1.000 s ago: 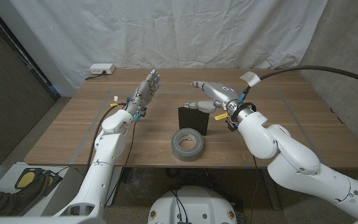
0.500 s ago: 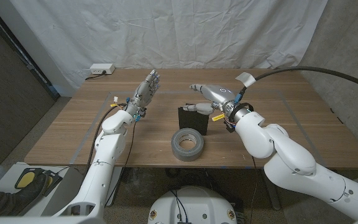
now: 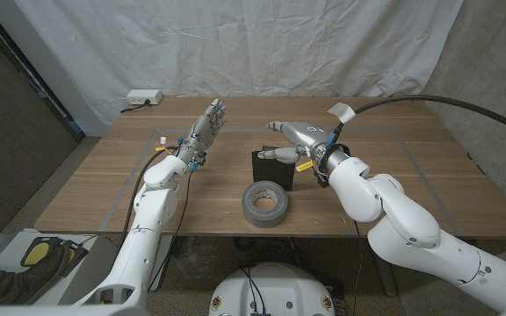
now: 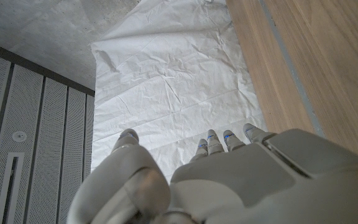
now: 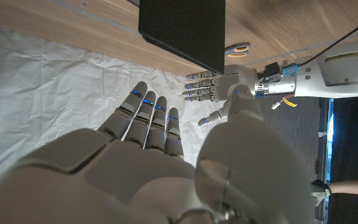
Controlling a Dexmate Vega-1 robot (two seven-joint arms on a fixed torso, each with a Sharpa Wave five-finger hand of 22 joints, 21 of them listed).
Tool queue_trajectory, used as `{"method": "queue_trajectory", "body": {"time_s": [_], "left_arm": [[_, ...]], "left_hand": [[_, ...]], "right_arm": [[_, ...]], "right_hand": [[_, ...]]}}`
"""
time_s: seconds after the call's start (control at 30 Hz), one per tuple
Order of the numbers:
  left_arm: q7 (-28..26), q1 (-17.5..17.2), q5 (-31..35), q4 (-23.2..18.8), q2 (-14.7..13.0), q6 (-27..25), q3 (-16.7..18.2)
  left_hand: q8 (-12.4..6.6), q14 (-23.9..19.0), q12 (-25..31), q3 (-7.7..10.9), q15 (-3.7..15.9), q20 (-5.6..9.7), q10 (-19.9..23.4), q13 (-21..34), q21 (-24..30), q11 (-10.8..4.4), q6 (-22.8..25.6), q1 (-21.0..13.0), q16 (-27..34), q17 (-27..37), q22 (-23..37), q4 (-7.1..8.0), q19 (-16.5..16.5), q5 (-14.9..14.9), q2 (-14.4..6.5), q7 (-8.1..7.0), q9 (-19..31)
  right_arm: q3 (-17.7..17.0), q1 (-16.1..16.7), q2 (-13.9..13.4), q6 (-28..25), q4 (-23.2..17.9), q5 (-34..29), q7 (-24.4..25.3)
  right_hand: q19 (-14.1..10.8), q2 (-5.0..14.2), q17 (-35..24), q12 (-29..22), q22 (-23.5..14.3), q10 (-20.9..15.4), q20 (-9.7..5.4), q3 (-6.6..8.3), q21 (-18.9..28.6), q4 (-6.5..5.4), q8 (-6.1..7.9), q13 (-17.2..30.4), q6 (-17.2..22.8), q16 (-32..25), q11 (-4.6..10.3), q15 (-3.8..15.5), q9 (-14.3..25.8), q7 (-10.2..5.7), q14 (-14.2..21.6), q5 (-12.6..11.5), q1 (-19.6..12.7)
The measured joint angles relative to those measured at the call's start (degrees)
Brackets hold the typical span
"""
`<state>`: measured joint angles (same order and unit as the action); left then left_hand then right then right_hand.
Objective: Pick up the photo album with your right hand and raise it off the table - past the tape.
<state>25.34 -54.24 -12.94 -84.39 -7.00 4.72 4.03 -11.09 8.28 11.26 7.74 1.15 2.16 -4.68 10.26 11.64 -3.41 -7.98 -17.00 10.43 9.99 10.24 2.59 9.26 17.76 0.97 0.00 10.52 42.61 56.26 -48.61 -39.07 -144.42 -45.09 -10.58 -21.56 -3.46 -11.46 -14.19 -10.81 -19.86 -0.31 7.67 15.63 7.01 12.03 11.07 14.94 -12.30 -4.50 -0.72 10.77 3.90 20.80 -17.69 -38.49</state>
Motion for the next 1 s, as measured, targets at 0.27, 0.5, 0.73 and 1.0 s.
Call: {"method": "queue_trajectory", "body": {"time_s": [0.27,0.5,0.73,1.0], "left_arm": [[0.0,-0.3,-0.1,-0.1,0.0,0.0,0.1],[-0.1,-0.9,-0.1,-0.8,0.1,0.1,0.3],[-0.4,-1.9,-0.2,-1.9,0.2,0.2,0.6],[-0.5,-2.4,-0.4,-2.3,0.2,0.2,1.0]], "left_hand": [[0.00,0.3,0.0,-0.24,-0.30,-0.31,0.0,0.0,0.0,0.00,-0.2,0.0,0.0,0.0,0.0,0.24,0.3,0.0,0.0,-0.23,0.0],[0.00,0.3,0.0,-0.24,-0.30,-0.31,-0.2,0.0,0.0,-0.20,-0.3,0.0,0.0,0.0,0.0,0.24,0.3,-0.5,0.0,-0.31,0.0],[0.00,0.3,0.0,-0.23,-0.30,-0.31,-0.2,0.0,0.0,-0.20,-0.3,0.0,0.0,0.0,0.0,0.24,0.3,-0.5,0.0,-0.31,0.0],[0.00,0.3,0.0,-0.23,-0.30,-0.31,-0.2,0.0,0.0,-0.20,-0.3,0.0,0.0,0.0,0.0,0.24,0.3,-0.5,0.0,-0.31,0.0]], "right_arm": [[0.7,-0.1,0.7,-0.3,0.4,-1.9,-0.8],[1.0,0.2,1.4,-0.4,0.8,-3.6,-1.7],[1.2,0.5,2.1,-0.4,1.2,-4.9,-2.6],[2.1,0.5,3.3,-0.4,2.2,-7.2,-3.8]], "right_hand": [[-0.2,0.48,-0.1,0.0,0.0,-0.3,0.20,0.00,0.0,0.00,0.00,0.0,0.0,-0.2,0.31,0.41,0.0,0.00,0.4,0.0,-0.5],[-0.8,0.91,-0.1,0.0,0.0,-0.7,-0.02,0.00,0.0,0.00,0.00,0.0,0.0,-0.2,0.72,0.68,0.0,0.00,0.9,-0.4,-0.9],[-1.3,1.05,-0.1,-0.2,0.0,-1.5,0.11,0.25,0.0,0.25,0.00,0.0,0.0,-0.2,1.20,0.72,0.0,0.00,1.5,-0.4,-1.4],[-1.5,1.14,-0.4,-0.2,0.0,-1.9,-0.11,0.25,0.0,0.24,0.00,0.0,0.6,-0.6,1.24,0.76,0.0,-0.02,2.2,-0.4,-1.9]]}}
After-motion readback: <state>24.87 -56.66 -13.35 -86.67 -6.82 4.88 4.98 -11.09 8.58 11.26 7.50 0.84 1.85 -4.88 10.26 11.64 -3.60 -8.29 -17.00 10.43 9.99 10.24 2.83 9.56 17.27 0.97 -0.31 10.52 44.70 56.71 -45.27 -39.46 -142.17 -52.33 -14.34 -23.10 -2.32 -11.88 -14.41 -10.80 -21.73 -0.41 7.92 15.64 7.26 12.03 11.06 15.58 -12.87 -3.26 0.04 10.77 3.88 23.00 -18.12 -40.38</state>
